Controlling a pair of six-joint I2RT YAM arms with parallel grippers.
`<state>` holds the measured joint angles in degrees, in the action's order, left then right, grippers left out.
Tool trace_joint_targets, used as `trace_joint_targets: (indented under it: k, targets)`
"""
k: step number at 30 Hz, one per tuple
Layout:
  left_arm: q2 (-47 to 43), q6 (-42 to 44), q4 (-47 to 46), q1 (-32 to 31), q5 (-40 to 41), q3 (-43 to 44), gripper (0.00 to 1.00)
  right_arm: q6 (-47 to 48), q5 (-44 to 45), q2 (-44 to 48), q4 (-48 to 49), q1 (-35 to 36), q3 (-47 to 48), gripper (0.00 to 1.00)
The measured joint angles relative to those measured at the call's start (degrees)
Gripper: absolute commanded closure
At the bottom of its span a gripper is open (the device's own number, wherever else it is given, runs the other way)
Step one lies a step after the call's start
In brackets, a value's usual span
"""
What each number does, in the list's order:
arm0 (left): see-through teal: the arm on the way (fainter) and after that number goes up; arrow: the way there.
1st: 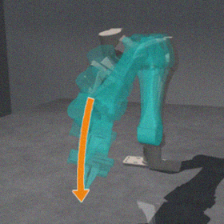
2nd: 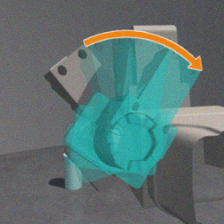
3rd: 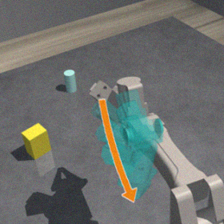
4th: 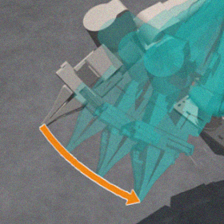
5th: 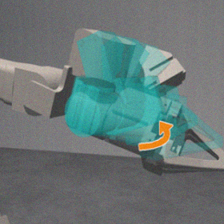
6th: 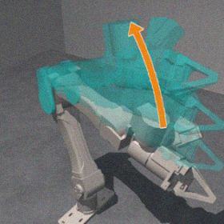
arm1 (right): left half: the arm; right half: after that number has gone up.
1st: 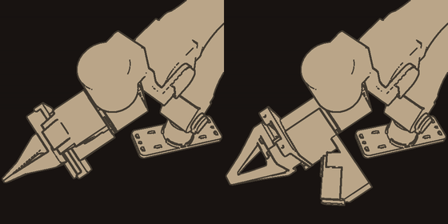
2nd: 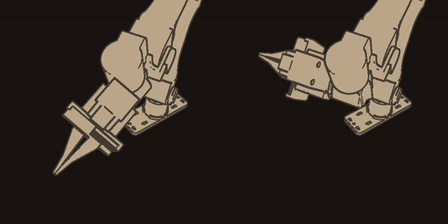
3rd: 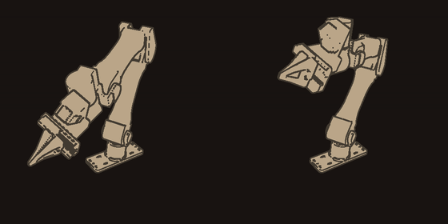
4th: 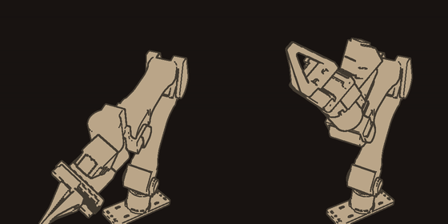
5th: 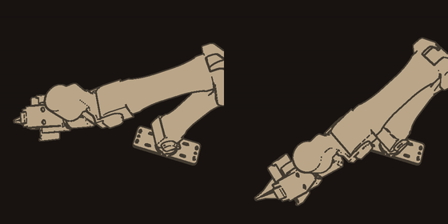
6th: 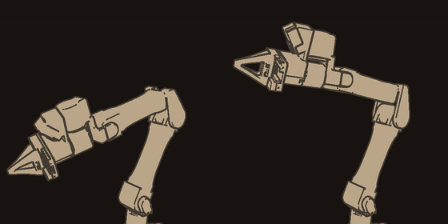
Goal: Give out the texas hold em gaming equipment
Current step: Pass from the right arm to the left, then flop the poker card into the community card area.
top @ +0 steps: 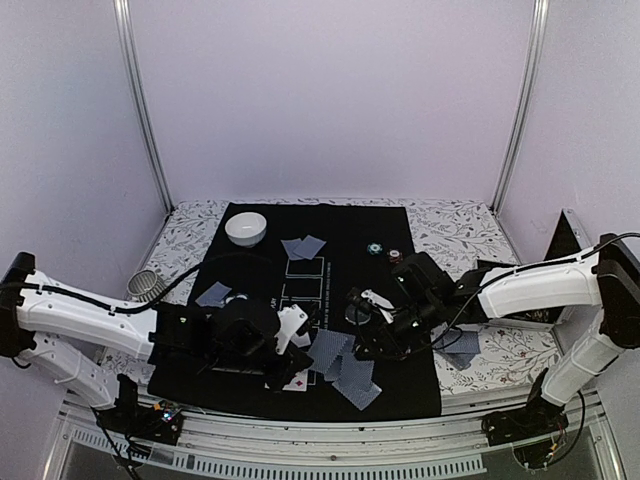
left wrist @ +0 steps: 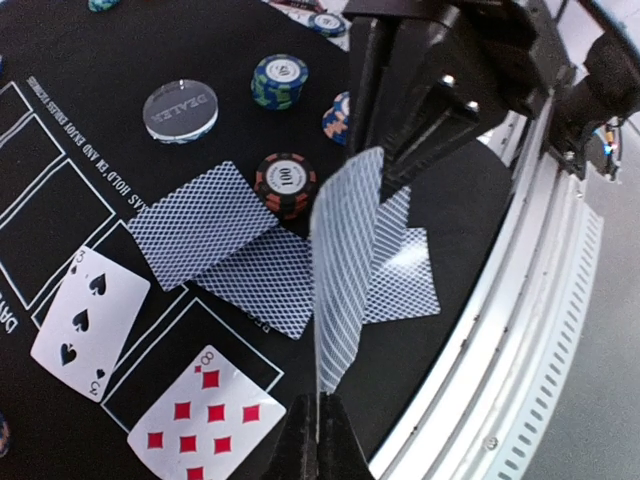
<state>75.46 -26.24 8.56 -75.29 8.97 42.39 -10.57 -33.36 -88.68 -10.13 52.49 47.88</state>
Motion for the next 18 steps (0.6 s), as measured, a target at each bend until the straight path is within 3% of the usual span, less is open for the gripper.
trace_joint_targets:
  k: [3, 9, 13, 18]
  targets:
    - [4.6, 1.4, 2.2, 1.6, 0.8, 2.6, 1.0, -0.8, 1.5, -1.1, -0.4, 0.0, -1.0, 0.97]
    - [6.5, 8.3, 10.5, 5.6, 8.3, 9.1, 1.0, -2.6, 2.1, -0.7, -1.3, -0.7, -3.3, 0.98]
    - [7.0, 18.2, 11.8, 8.5, 16.0, 14.6, 1.0, -3.9, 2.2, 1.7, -2.2, -1.9, -3.7, 0.98]
    - [13.3, 34.4, 9.7, 12.6, 25.9, 15.2, 1.0, -5.1, 1.9, 5.6, -2.8, -4.3, -3.7, 0.98]
